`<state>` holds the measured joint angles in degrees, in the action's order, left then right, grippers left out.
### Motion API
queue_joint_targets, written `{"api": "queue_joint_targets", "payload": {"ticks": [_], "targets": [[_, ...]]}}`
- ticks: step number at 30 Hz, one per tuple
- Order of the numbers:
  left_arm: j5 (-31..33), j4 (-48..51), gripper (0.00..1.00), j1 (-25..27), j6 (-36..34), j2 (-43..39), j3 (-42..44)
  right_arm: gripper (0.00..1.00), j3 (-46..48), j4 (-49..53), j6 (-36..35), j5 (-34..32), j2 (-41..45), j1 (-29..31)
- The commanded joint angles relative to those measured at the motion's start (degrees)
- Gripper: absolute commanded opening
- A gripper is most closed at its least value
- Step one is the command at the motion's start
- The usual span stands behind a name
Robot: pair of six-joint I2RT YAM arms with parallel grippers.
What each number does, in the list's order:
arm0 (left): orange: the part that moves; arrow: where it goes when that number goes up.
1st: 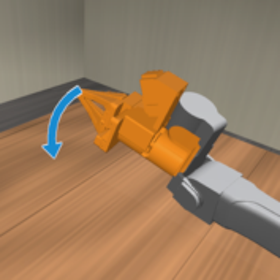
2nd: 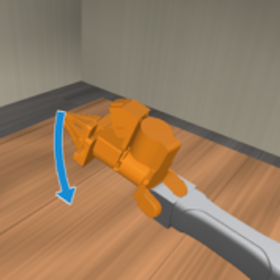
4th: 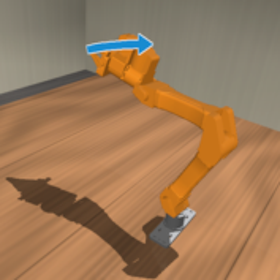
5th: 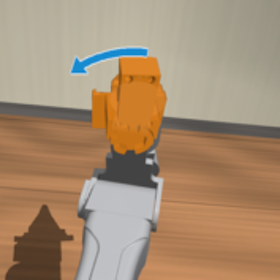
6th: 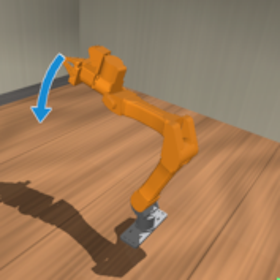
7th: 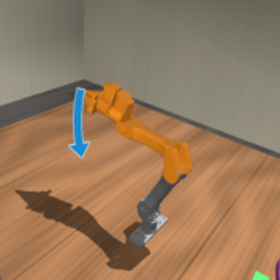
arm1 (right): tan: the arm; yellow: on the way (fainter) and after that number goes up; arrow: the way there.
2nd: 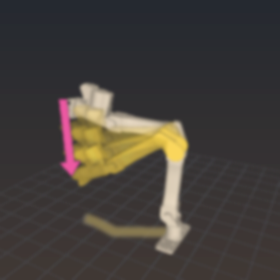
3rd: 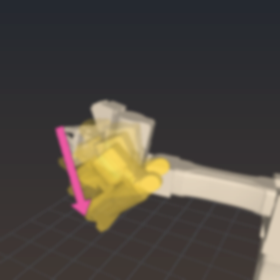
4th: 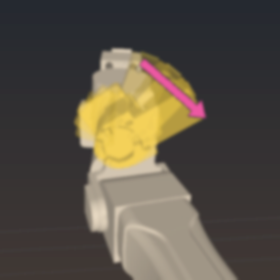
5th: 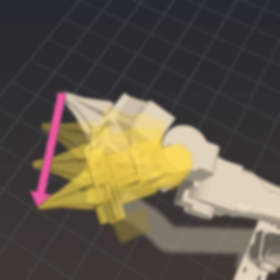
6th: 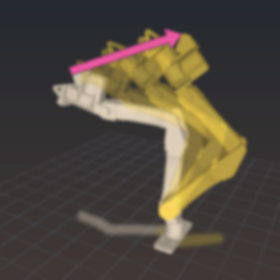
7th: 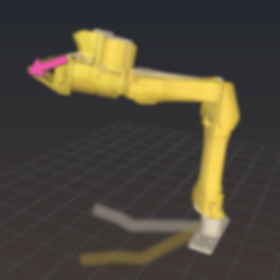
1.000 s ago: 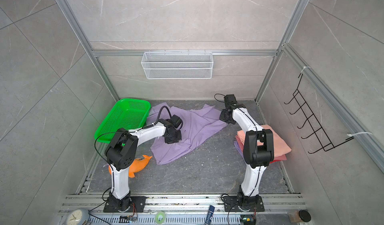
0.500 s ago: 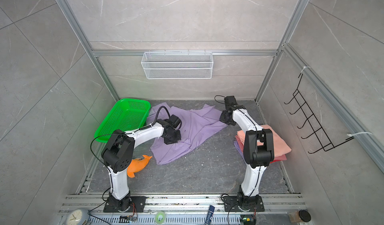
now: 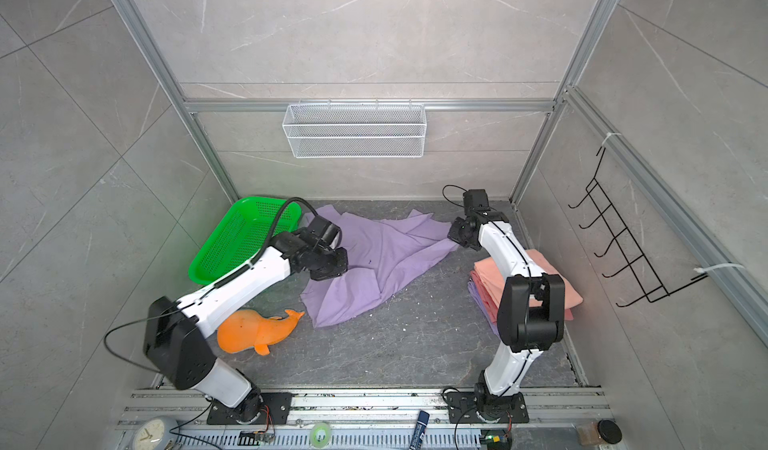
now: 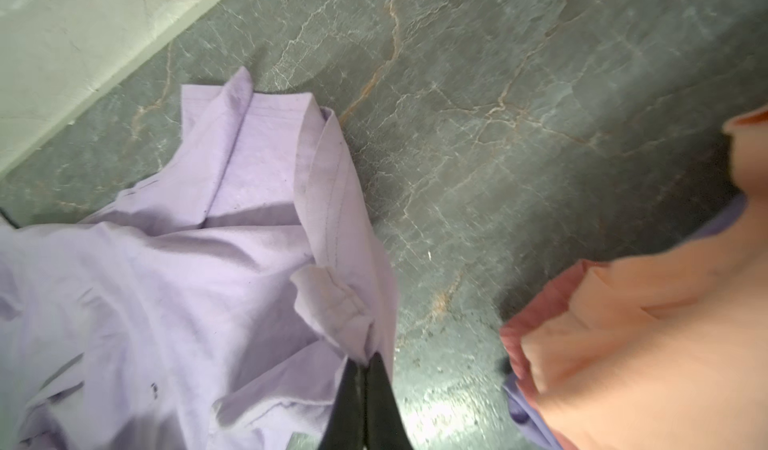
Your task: Fold and stack the t-shirts
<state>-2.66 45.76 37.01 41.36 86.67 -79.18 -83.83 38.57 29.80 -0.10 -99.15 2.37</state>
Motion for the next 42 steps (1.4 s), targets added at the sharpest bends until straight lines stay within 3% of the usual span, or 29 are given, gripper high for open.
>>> {"api": "queue_joint_targets", "payload": {"ticks": [1,7,11,13,15,17,22,25,29,37,42], "targets": [[-4.12,6.22,0.0,3.28,-1.89,-7.29,0.31,0.02,2.91,3.75,-0.74,-0.02,5.76,-0.46],[-9.6,18.56,0.0,13.89,-0.09,-10.93,0.19,0.02,9.22,8.05,-3.6,-4.59,14.41,-1.23],[-7.19,26.19,0.0,15.1,2.35,-11.49,1.63,0.02,11.09,9.82,-3.98,-8.13,15.76,-1.66],[0.03,31.98,0.12,14.67,2.98,-10.86,-0.3,0.03,11.75,10.13,-4.15,-9.39,16.02,-1.88],[6.47,35.05,0.34,12.66,3.48,-10.14,-1.9,0.04,12.54,9.8,-3.85,-9.77,15.9,-2.28],[9.46,33.28,0.43,10.44,2.78,-9.9,-2.3,0.04,13.12,9.29,-3.25,-9.68,15.58,-2.35],[9.7,21.38,0.52,4.53,0.34,-9.83,0.84,0.05,12.82,8.24,-2.04,-8.43,15.22,-2.46],[9.42,15.86,0.54,-0.09,0.29,-7.93,2.96,0.05,12.36,7.75,-1.51,-7.57,15.08,-2.58],[3.97,5.42,0.54,-4.65,0.11,-2.72,6.33,0.06,12.12,6.92,-0.63,-6.77,15.01,-2.55],[-3.84,-3.1,0.54,-6.32,-4.47,15.89,-0.07,0.06,12.63,6.16,2.34,-6.05,15.13,-2.5],[-7.44,-5.44,0.54,-7.86,-5.34,22.79,-1.66,0.05,13.29,5.93,4.06,-6.38,15.41,-2.53]]}}
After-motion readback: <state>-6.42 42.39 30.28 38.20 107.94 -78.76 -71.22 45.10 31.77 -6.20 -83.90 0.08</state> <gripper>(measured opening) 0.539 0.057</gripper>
